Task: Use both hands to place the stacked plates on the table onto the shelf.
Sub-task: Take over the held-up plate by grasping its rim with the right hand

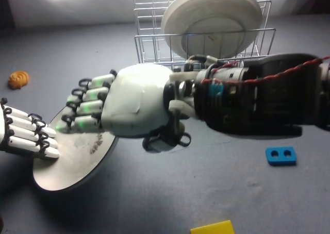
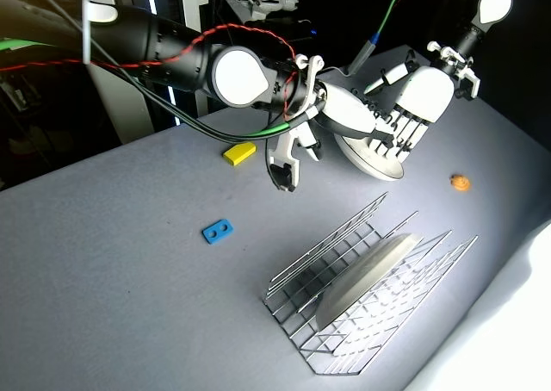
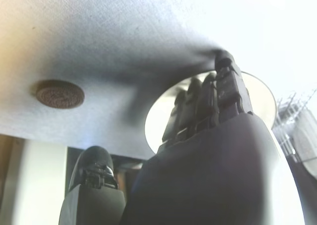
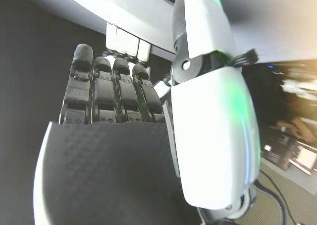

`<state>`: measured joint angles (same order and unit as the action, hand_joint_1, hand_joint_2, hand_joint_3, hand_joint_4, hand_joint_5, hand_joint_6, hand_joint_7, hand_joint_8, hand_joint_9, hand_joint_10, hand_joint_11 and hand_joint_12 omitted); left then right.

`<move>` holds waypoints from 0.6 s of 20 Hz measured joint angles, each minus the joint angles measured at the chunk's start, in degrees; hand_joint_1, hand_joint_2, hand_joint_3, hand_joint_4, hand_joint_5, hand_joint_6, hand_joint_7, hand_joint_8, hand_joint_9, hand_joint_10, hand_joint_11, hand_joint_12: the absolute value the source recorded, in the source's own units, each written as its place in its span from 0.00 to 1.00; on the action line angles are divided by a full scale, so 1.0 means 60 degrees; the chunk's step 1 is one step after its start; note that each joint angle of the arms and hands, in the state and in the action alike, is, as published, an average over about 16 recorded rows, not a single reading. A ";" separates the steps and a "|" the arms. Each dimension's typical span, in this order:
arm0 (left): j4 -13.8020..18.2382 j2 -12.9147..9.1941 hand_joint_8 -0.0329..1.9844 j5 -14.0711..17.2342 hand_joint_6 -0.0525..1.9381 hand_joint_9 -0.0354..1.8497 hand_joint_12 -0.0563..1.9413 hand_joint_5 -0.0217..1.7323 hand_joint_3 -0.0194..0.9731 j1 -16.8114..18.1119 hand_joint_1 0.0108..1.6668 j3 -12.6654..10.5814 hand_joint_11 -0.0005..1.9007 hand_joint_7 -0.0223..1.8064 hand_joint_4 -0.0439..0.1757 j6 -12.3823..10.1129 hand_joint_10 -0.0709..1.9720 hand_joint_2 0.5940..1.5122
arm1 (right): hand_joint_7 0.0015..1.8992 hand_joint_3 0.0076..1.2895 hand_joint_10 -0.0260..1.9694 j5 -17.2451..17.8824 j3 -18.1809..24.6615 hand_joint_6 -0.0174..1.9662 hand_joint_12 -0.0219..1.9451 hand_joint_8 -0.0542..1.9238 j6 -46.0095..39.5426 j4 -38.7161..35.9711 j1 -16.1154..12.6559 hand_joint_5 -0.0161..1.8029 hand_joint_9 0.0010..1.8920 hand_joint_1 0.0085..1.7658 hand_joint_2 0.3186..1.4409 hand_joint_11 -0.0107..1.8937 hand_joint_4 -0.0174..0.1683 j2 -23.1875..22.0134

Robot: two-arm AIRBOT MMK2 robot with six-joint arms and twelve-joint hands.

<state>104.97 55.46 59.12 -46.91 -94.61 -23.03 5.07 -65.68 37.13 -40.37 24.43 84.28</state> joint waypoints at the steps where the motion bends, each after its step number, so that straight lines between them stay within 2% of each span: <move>1: 0.0009 0.0000 0.01 0.0001 0.02 0.00 0.05 0.01 0.03 0.0006 0.00 0.0000 0.02 0.01 0.18 0.0000 0.01 0.58 | 0.01 0.01 0.01 0.0048 -0.0129 0.03 0.21 0.04 0.0198 0.0218 0.0062 0.02 0.01 0.77 0.58 0.01 0.11 0.0149; 8: 0.0059 0.0007 0.01 0.0008 0.02 0.00 0.05 0.02 0.03 0.0039 0.00 -0.0004 0.02 0.01 0.18 0.0000 0.01 0.58 | 0.02 0.01 0.01 0.0366 -0.0968 0.03 0.28 0.04 0.0831 0.0878 0.0330 0.03 0.02 0.78 0.58 0.01 0.11 0.1116; 12: 0.0081 0.0011 0.01 0.0011 0.02 0.00 0.05 0.02 0.03 0.0056 0.00 -0.0004 0.02 0.01 0.18 -0.0001 0.01 0.58 | 0.07 0.01 0.02 0.0526 -0.1316 0.03 0.38 0.04 0.0915 0.0884 0.0404 0.08 0.07 0.79 0.58 0.02 0.11 0.1519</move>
<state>105.45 55.52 59.18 -46.57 -94.63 -23.04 8.22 -73.57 42.62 -35.07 26.85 93.40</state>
